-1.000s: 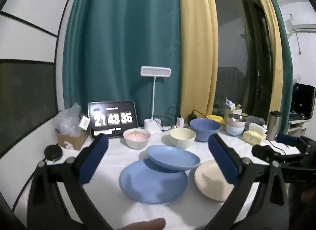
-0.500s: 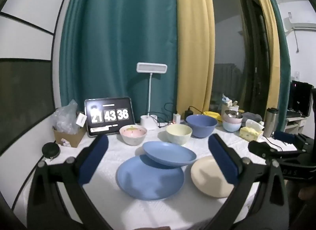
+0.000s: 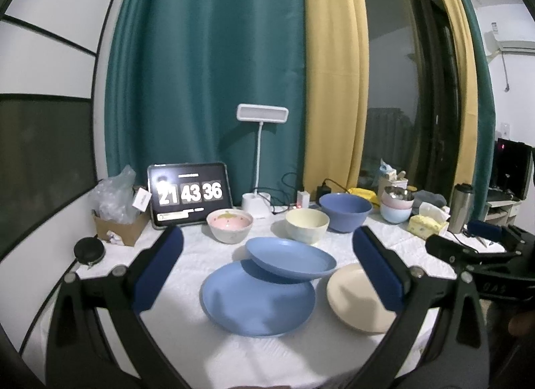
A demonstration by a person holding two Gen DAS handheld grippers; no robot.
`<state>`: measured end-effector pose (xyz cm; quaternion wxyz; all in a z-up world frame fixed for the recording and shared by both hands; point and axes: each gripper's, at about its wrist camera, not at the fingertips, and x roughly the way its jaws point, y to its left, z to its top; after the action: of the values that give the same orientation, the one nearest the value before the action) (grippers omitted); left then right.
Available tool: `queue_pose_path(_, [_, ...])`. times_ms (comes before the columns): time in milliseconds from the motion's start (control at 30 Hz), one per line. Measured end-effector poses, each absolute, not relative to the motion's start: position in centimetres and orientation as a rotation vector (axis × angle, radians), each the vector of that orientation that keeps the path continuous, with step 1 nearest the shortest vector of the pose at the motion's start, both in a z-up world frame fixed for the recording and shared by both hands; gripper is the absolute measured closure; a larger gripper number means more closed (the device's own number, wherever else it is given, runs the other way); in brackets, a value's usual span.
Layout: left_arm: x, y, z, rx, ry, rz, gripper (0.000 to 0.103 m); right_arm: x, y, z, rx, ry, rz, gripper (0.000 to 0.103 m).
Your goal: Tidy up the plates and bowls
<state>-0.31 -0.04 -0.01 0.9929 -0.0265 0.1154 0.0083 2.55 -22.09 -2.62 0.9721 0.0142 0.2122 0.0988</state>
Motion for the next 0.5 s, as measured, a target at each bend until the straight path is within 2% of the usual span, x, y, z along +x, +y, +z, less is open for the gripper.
queue_pose_path(500, [-0.38,-0.04,-0.17,-0.052,0.229,0.020,0.001,2.58,-22.04,-2.66,0.027,0.428,0.198,0.000])
